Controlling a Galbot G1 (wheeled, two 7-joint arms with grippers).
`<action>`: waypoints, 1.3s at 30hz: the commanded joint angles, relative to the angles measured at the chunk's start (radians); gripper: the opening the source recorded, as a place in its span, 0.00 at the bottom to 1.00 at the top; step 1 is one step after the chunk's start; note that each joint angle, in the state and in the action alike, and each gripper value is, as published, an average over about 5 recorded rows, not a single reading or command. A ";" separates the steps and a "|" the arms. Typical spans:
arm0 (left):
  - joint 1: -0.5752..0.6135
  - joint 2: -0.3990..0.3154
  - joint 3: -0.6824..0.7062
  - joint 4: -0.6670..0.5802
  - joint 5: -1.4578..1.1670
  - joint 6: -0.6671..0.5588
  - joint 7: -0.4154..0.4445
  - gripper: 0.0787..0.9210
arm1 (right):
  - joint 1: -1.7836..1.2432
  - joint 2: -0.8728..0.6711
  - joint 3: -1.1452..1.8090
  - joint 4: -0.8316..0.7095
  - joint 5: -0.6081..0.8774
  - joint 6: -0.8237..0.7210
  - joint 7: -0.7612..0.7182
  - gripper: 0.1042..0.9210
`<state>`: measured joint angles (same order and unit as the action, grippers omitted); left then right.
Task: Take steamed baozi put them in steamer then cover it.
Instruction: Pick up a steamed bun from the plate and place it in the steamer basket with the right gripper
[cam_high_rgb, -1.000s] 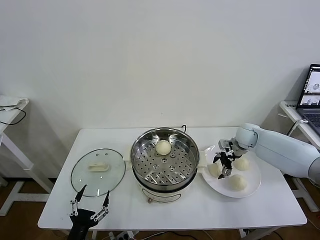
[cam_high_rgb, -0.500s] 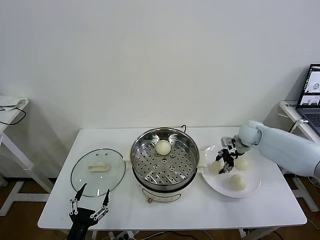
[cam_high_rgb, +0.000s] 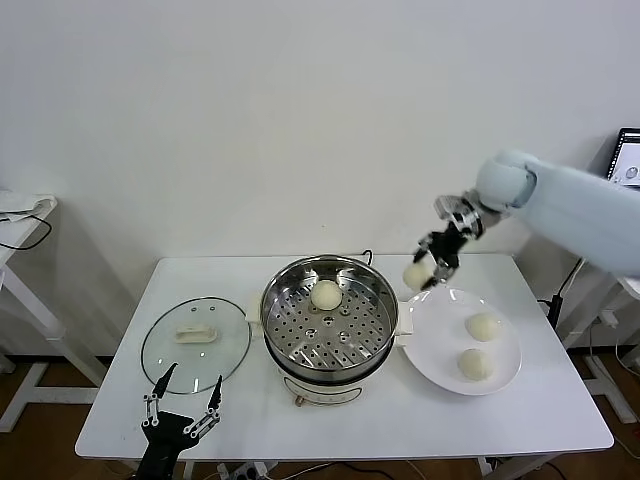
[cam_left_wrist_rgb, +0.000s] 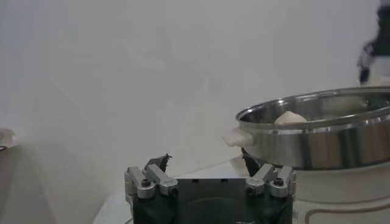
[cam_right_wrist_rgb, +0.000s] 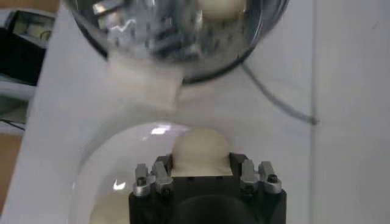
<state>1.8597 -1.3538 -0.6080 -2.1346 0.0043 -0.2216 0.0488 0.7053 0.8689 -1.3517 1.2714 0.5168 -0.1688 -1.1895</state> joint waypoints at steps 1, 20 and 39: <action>0.002 -0.001 0.004 -0.004 0.001 0.004 -0.002 0.88 | 0.211 0.217 -0.150 0.178 0.267 -0.121 0.057 0.64; 0.000 0.003 0.008 0.008 -0.006 -0.007 -0.004 0.88 | 0.007 0.532 -0.233 0.060 0.326 -0.285 0.402 0.65; 0.007 0.005 -0.005 0.014 -0.007 -0.021 -0.005 0.88 | -0.048 0.532 -0.231 0.043 0.278 -0.296 0.402 0.80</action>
<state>1.8665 -1.3477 -0.6108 -2.1221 -0.0017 -0.2407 0.0435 0.6712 1.3859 -1.5777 1.3169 0.8007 -0.4519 -0.8099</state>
